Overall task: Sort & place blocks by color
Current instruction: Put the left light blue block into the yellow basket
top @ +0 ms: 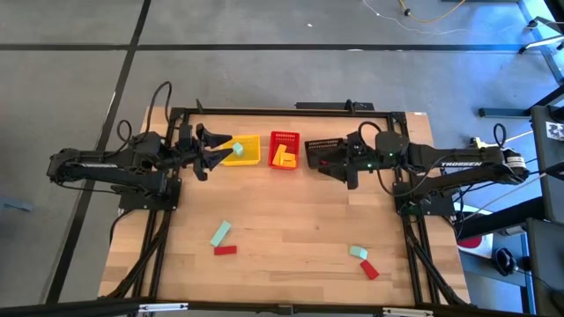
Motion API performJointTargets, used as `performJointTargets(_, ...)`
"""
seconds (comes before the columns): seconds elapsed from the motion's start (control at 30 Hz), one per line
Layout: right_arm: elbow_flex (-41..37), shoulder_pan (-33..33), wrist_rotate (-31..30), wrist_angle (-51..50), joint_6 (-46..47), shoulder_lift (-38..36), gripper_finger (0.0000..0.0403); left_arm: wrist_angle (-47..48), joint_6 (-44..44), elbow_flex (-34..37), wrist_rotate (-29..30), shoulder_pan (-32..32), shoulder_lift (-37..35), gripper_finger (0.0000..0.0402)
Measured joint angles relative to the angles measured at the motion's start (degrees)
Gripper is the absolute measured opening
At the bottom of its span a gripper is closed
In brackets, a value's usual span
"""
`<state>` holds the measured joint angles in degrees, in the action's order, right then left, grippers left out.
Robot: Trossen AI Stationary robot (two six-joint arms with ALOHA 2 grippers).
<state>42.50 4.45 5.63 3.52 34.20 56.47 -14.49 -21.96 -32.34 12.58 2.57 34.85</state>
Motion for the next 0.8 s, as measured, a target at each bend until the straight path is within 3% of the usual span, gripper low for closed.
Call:
performJointTargets(0.23, 0.00, -0.03, -0.02, -0.14, 0.05, 0.00, 0.0304, 3.60, -1.93, -0.09, 0.00, -0.82, -0.02, 0.0250)
performJointTargets(0.4, 0.00, -0.50, -0.02, -1.00, 1.22, 0.00, 0.0304, 23.82, -10.87, -6.03, -0.87, -3.56, 3.70, 0.0250)
performJointTargets(0.6, 0.00, -0.52, -0.04, -2.23, 0.13, 0.02, 0.0304, 52.07, -25.15, -16.48, -1.57, -10.66, 14.97, 0.0250)
performJointTargets(0.8, 0.00, -0.52, -0.07, -2.28, -0.18, 0.02, 0.0304, 62.26, -45.78, -19.63, -3.16, -21.19, 27.18, 0.0249)
